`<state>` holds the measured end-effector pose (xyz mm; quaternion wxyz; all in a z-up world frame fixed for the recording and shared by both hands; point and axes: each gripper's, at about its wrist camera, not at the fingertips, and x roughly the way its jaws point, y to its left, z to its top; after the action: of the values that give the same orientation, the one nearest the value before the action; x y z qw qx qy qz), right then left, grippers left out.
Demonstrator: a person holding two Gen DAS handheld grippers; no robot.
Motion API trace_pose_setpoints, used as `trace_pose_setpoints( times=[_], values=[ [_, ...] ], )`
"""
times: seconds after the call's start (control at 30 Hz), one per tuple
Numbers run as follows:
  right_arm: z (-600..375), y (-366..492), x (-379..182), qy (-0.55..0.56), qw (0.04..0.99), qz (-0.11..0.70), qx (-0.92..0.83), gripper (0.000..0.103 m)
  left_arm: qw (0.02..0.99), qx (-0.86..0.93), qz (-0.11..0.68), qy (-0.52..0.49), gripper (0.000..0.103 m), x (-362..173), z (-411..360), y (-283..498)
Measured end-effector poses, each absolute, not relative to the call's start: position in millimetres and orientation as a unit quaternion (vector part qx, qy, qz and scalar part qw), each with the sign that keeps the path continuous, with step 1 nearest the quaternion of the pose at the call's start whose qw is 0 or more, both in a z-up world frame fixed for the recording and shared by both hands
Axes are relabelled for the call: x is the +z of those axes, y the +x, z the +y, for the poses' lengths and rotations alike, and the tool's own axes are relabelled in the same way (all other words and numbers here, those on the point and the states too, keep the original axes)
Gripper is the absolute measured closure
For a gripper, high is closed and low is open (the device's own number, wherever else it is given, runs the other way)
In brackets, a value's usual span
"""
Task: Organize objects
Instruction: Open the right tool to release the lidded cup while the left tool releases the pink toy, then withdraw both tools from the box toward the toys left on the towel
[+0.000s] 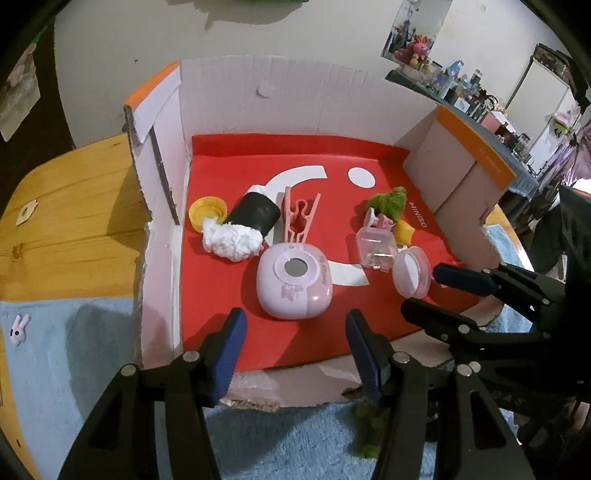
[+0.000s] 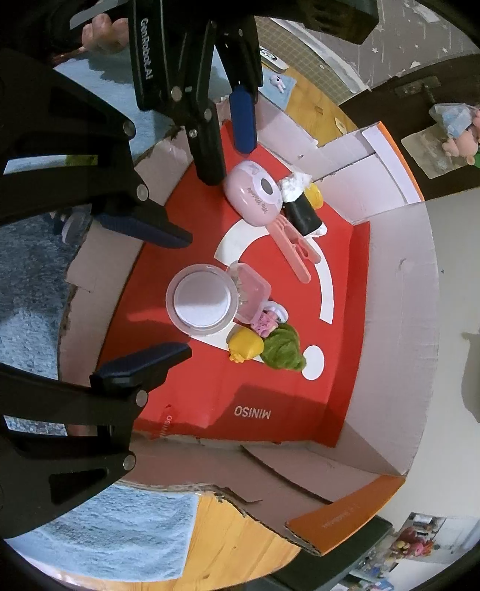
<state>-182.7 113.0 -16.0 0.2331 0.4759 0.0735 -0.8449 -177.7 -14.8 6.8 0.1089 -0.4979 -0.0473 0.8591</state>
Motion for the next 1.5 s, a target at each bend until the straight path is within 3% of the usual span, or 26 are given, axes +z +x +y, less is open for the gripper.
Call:
trace_pose_setpoints(
  times=[0.43, 0.6, 0.7, 1.0, 1.1, 1.23, 1.5],
  values=[
    [118.9, -179.2, -12.8, 0.476, 0.228, 0.086, -0.845, 0.051, 0.112, 0.860, -0.049, -0.495, 0.045, 10.3, -13.4, -165.0],
    [120.4, -174.0, -4.7, 0.466, 0.231, 0.079, -0.850, 0.040, 0.120, 0.867, -0.056, -0.480, 0.045, 20.4, -11.3, -160.6],
    [119.1, -168.3, -1.1, 0.459, 0.229, 0.085, -0.854, 0.040, 0.121, 0.871, -0.052, -0.473, 0.039, 25.1, -8.9, -156.7],
    [123.4, -150.9, 10.3, 0.444, 0.224, 0.079, -0.864, 0.039, 0.122, 0.879, -0.051, -0.458, 0.038, 31.8, -9.8, -143.4],
    [125.3, -143.6, 14.3, 0.437, 0.223, 0.078, -0.868, 0.029, 0.121, 0.881, -0.050, -0.455, 0.038, 33.2, -10.4, -137.7],
    [126.1, -133.5, 19.0, 0.429, 0.223, 0.075, -0.872, 0.028, 0.117, 0.885, -0.046, -0.448, 0.032, 35.2, -10.7, -129.5],
    [128.1, -113.0, 26.6, 0.413, 0.217, 0.075, -0.881, 0.028, 0.121, 0.888, -0.045, -0.441, 0.031, 36.8, -9.8, -113.7]
  ],
)
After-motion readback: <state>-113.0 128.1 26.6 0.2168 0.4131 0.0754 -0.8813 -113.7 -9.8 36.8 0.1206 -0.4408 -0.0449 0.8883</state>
